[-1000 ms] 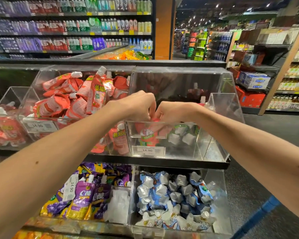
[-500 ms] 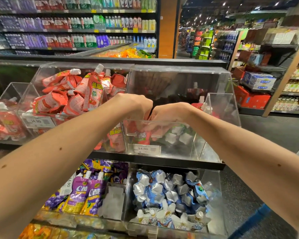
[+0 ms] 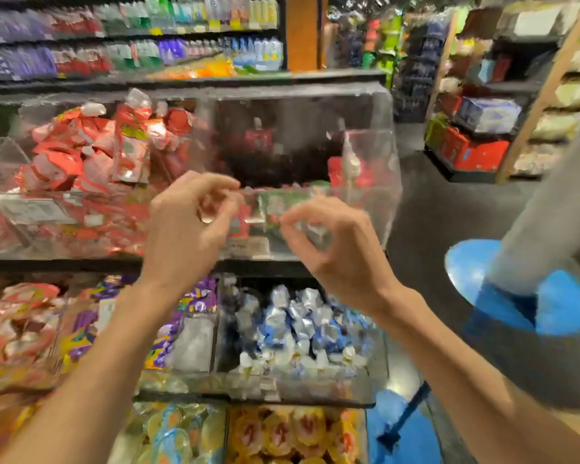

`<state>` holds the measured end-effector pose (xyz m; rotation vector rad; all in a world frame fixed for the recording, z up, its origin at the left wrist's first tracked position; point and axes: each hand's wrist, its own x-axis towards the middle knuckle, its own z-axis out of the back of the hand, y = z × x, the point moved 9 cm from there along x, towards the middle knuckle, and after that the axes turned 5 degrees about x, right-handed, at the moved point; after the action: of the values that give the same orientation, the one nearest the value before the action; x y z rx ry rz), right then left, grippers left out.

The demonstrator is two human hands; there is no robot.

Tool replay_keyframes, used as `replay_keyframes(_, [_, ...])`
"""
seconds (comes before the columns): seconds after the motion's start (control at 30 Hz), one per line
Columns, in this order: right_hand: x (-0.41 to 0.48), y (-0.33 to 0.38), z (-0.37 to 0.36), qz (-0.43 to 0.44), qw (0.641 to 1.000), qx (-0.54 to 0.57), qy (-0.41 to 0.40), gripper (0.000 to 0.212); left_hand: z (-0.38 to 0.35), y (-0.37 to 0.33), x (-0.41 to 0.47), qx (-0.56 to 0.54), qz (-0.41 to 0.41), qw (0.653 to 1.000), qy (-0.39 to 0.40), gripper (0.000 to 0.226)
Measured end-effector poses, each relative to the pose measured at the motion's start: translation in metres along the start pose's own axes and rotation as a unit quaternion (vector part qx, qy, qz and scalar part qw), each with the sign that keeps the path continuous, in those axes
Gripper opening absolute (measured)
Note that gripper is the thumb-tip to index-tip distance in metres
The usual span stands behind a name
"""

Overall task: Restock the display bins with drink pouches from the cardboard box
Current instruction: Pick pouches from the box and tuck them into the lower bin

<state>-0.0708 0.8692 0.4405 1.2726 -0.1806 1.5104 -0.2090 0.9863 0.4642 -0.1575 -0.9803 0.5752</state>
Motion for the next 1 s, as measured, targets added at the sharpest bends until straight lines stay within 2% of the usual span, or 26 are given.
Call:
replay_keyframes(0.07, [-0.067,-0.011,0.01,-0.087,0.996,0.017,-0.013,0.004,-0.023,-0.013,-0.044,-0.088,0.016,0.996,0.019,0.006])
replay_keyframes(0.13, [-0.15,-0.033,0.023,-0.218,0.974,0.017,-0.05,0.008,-0.071,-0.033,-0.09,-0.168,0.024,0.98,0.102,0.004])
replay_keyframes(0.23, [-0.296,-0.047,0.064,-0.425,0.893,-0.024,-0.145,0.007,-0.155,-0.097,-0.167,-0.264,-0.013,0.933,0.244,0.011])
replay_keyframes(0.3, [-0.384,-0.032,0.101,-0.524,0.828,-0.061,-0.191,0.006,-0.205,-0.156,-0.221,-0.299,-0.051,0.889,0.343,0.016])
replay_keyframes(0.37, [-0.457,-0.008,0.139,-0.593,0.767,-0.099,-0.225,0.01,-0.244,-0.221,-0.279,-0.317,-0.095,0.831,0.447,0.022])
replay_keyframes(0.47, [-0.553,0.018,0.188,-0.663,0.68,-0.12,-0.289,0.013,-0.283,-0.316,-0.359,-0.32,-0.187,0.753,0.544,0.042])
replay_keyframes(0.57, [-0.628,0.034,0.23,-0.699,0.611,-0.147,-0.341,0.009,-0.312,-0.387,-0.432,-0.263,-0.265,0.676,0.635,0.026])
replay_keyframes(0.63, [-0.669,0.033,0.251,-0.717,0.58,-0.151,-0.356,0.008,-0.343,-0.416,-0.472,-0.238,-0.285,0.647,0.666,0.022])
replay_keyframes(0.73, [-0.735,0.014,0.275,-0.754,0.531,-0.126,-0.364,0.007,-0.401,-0.442,-0.524,-0.182,-0.302,0.624,0.697,0.026])
replay_keyframes(0.83, [-0.794,-0.023,0.285,-0.79,0.497,-0.097,-0.347,0.003,-0.455,-0.453,-0.561,-0.117,-0.257,0.612,0.739,0.027])
replay_keyframes(0.9, [-0.829,-0.052,0.279,-0.824,0.463,-0.044,-0.324,0.008,-0.491,-0.45,-0.583,-0.078,-0.188,0.609,0.767,0.031])
replay_keyframes(1.0, [-0.869,-0.096,0.267,-0.857,0.414,0.029,-0.306,0.017,-0.538,-0.434,-0.616,-0.033,-0.077,0.601,0.795,0.047])
